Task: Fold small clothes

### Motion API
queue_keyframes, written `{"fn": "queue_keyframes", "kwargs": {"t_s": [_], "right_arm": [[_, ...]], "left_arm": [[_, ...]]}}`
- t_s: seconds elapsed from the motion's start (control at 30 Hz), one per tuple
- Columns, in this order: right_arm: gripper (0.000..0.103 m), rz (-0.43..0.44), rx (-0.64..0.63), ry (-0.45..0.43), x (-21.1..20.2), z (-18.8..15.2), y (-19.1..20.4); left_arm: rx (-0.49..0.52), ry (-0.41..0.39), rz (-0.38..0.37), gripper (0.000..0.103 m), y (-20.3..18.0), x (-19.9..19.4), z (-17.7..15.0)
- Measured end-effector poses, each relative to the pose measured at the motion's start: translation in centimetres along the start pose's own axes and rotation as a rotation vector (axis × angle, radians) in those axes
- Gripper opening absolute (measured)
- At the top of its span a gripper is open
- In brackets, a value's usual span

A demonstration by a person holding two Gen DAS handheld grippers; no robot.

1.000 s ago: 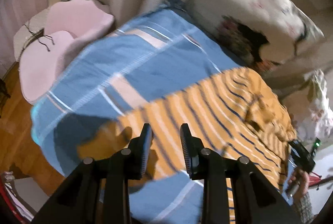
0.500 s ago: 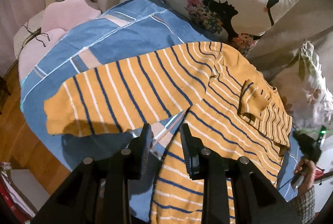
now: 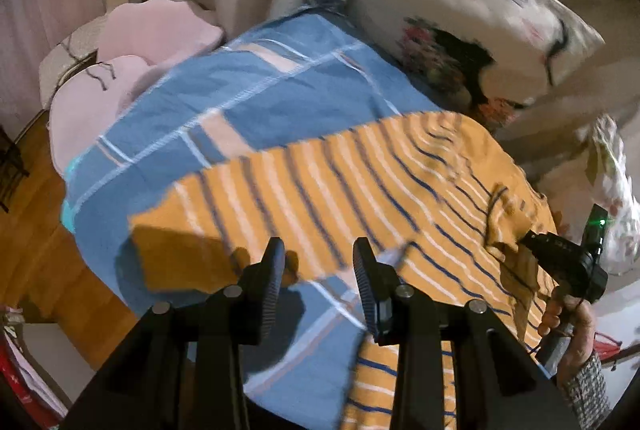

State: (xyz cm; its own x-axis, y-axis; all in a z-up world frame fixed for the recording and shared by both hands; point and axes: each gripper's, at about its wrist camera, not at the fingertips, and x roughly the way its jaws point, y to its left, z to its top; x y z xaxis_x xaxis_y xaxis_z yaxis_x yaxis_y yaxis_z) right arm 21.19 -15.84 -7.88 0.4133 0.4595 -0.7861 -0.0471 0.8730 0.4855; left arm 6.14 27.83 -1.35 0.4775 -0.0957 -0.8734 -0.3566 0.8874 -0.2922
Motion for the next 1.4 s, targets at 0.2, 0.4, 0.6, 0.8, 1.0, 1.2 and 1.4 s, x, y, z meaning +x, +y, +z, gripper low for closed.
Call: {"fn": "queue_keyframes", "kwargs": {"t_s": [0.2, 0.4, 0.6, 0.8, 1.0, 1.2, 1.4], "right_arm": [[0.009, 0.014, -0.153, 0.052, 6.2, 0.4, 9.6], [0.009, -0.063, -0.32, 0.027, 7.3, -1.4, 17.9], [0.065, 0.147, -0.58, 0.127, 8.6, -9.4, 28.8], [0.068, 0.215, -0.91, 0.248, 11.0, -19.2, 36.1], [0.065, 0.048, -1.039, 0.24, 13.8, -23.0, 37.5], [0.013, 0.11, -0.818, 0.212, 12.8, -17.3, 37.8], [0.013, 0.204, -0.479, -0.024, 2.9, -7.3, 34.0]], "left_arm": [[-0.06, -0.002, 0.023, 0.034, 6.7, 0.1, 3.4], [-0.098, -0.028, 0.052, 0.035, 12.0, -0.1, 6.2], [-0.188, -0.044, 0.08, 0.035, 17.2, -0.3, 7.8], [-0.225, -0.065, 0.089, 0.035, 20.2, -1.1, 8.6], [-0.237, -0.067, 0.076, 0.035, 21.4, -1.4, 8.5], [-0.235, -0.081, 0.055, 0.035, 21.3, -1.6, 9.3], [-0.17, -0.091, -0.002, 0.035, 18.2, -1.3, 10.5]]}}
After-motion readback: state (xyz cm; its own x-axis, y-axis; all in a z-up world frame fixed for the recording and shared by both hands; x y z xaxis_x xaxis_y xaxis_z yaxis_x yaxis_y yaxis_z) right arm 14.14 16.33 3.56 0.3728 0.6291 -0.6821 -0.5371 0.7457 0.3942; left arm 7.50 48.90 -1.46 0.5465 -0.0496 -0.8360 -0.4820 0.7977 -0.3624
